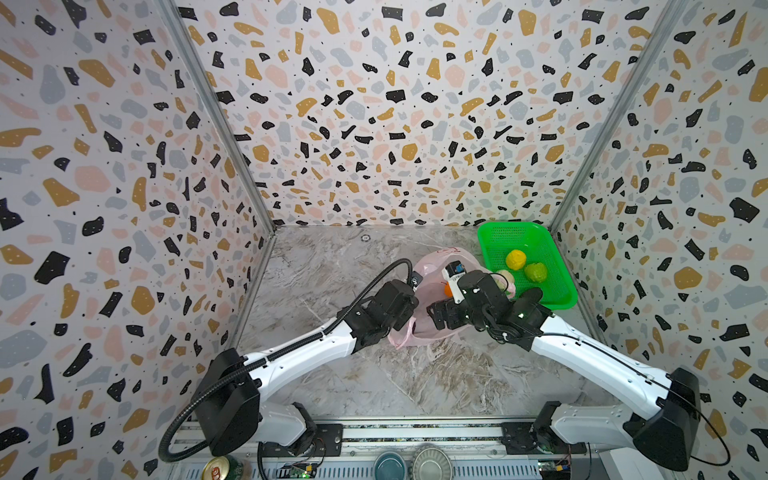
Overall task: Untie the knot of the plastic bag and take out the fruit
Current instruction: 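Open the right gripper and move it back into the bag mouth, then lower the right gripper onto the orange tangerine and close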
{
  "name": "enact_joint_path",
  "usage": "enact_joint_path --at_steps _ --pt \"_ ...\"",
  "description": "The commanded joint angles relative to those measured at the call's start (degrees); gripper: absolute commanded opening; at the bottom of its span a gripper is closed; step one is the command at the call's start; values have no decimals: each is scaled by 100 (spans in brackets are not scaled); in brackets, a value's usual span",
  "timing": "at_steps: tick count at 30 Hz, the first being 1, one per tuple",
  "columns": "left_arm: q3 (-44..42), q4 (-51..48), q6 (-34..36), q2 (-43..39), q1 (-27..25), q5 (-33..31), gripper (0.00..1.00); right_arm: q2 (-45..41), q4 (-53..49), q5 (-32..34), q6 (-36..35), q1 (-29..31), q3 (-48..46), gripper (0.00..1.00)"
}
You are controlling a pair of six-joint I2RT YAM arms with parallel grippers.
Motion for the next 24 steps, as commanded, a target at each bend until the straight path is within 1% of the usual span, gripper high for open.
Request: enact_joint_path --at_steps 1,6,9,12,15,18,21,24 --pt "202 204 39 -112 -10 152 0 192 294 401 -257 32 -47 91" --pt "221 289 -10 -146 -18 303 0 816 572 448 -390 -22 -110 87" --pt "217 336 -17 -166 -30 385 0 1192 903 432 -326 -86 -212 87" --pt "188 347 -19 -188 -43 467 0 1627 1098 475 -260 -206 -109 86" --pt "101 393 -33 -238 -67 504 0 2038 1393 173 -83 -542 -18 86" --pt "61 400 -52 -256 -90 531 0 2368 1698 82 16 -795 75 88" --pt "33 434 -76 -258 -102 590 0 2736 1683 304 139 -928 407 93" --pt "42 435 -82 -243 -126 626 0 2984 1829 466 517 -1063 479 97"
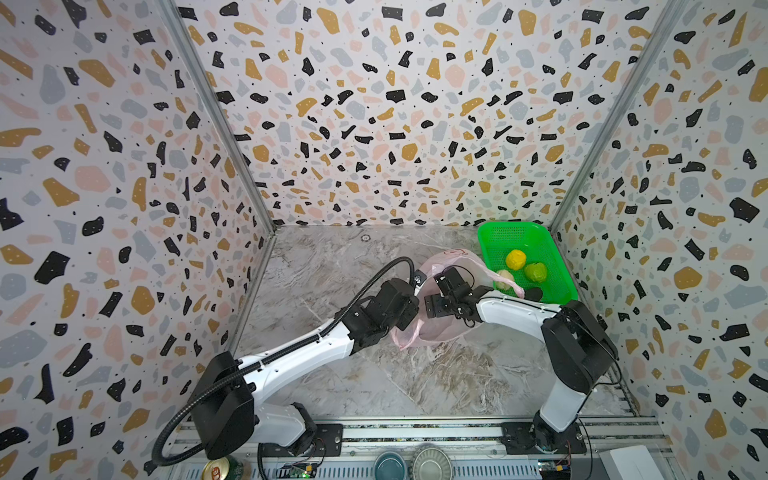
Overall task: Untie the knot of the plastic bag and take out the fruit
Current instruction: 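Lower the right gripper onto the orange tangerine and close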
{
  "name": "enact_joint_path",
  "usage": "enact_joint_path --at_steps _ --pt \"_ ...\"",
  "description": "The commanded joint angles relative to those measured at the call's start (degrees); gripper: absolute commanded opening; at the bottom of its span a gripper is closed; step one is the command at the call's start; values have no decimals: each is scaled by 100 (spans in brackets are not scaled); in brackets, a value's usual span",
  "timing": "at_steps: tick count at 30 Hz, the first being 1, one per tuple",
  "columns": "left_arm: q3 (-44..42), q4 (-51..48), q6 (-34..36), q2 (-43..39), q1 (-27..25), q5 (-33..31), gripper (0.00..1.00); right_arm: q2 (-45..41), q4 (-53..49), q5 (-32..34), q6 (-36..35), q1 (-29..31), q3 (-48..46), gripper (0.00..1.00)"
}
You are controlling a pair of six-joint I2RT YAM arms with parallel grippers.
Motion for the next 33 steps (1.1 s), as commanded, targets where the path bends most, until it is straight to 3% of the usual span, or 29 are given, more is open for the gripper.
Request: enact_joint_path --at_steps 1,10,23,33 --pt "-8 230 -40 -106 -48 120 0 81 308 186 520 -118 245 98" --pt "1 212 -47 -88 -98 210 0 554 63 1241 1261 -187 820 100" --pt "-41 179 -22 -97 -124 310 0 1205 304 1089 1539 -491 1056 100" --pt "-52 170 -14 -121 -129 323 0 1290 287 1285 1521 -521 1180 75"
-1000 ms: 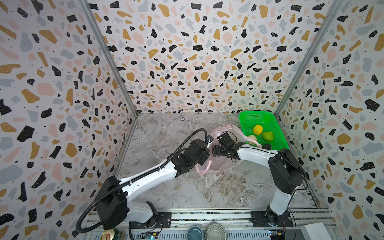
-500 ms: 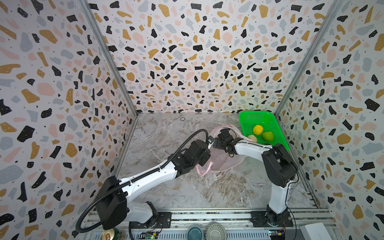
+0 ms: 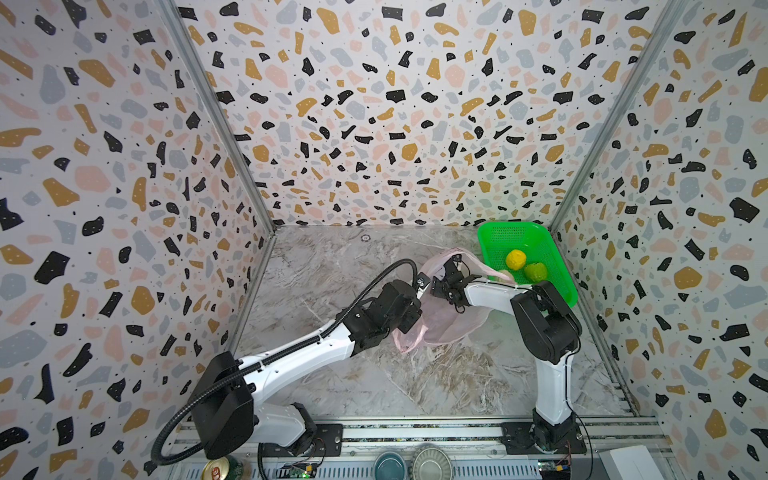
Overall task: Untie the knot of the plastic bag and take out the fruit
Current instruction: 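Lower the right gripper onto the orange tangerine and close, then lift the orange tangerine out and carry it over the basket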
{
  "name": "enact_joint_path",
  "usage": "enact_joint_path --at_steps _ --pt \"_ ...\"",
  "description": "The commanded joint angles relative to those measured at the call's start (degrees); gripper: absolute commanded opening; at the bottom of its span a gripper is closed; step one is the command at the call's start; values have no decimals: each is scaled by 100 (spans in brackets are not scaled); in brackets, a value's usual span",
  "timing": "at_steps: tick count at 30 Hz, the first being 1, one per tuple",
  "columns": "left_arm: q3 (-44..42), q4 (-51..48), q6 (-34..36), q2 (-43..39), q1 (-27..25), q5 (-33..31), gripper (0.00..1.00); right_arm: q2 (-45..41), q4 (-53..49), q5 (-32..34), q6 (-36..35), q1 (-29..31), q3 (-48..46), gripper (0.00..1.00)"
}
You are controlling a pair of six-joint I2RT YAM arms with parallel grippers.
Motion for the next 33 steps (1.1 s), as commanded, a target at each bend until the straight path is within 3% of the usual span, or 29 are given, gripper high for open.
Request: enact_joint_path --at_steps 1,5,11,23,33 --pt "-43 179 -11 -121 -38 74 0 -118 -39 149 40 -18 148 70" --pt "-39 179 -10 -113 -37 63 0 -188 32 51 13 2 62 54" --pt "-39 187 -6 -108 -36 15 0 -311 109 -161 -55 33 -41 46" --pt "-30 214 19 -17 -38 -250 0 -1352 -152 -967 -347 569 -551 44" --pt "-44 232 80 3 -32 -434 0 -2472 -934 -1244 -469 1124 -976 43"
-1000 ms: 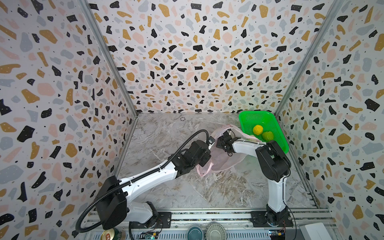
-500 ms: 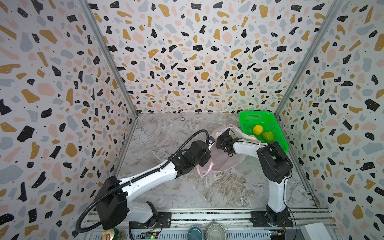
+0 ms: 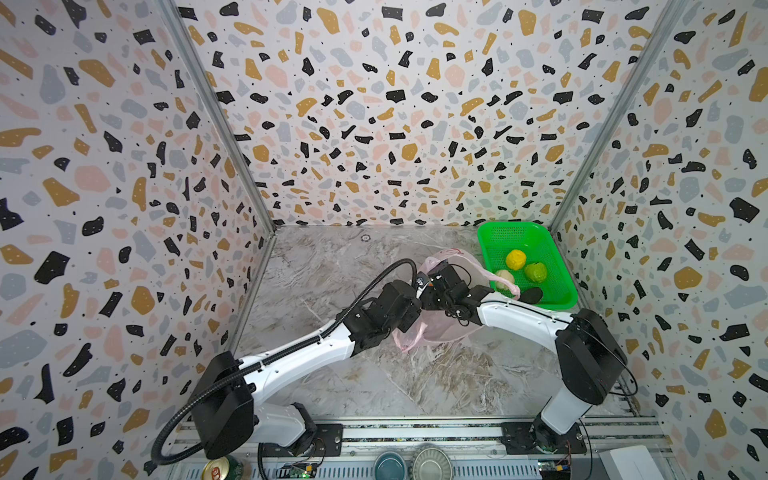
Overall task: Untie the knot of the plastic bag and take out the fruit
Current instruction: 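Lift the orange tangerine out and carry it over the basket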
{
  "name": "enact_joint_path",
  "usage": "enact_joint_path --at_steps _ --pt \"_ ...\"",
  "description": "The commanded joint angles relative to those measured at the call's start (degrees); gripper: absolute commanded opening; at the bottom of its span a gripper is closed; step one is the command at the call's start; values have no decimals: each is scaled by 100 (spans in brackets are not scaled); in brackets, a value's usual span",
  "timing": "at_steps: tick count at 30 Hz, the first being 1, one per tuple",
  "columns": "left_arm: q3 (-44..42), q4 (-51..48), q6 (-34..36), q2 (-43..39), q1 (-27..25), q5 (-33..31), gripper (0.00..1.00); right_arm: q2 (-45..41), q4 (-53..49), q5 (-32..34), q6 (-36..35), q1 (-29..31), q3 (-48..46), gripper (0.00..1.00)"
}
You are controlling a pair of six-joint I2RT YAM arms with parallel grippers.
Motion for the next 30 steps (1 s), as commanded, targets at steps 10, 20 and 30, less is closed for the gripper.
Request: enact_joint_path --at_steps 10,20,30 --pt "-23 211 109 37 -23 -223 0 -1660 -1619 -261 29 237 57 43" --pt "-38 188 127 51 -26 -295 0 -2365 -2742 -96 -150 -15 1216 44" --pt "-48 166 123 30 -25 -298 0 -2487 -2507 -668 -688 -1652 1945 44"
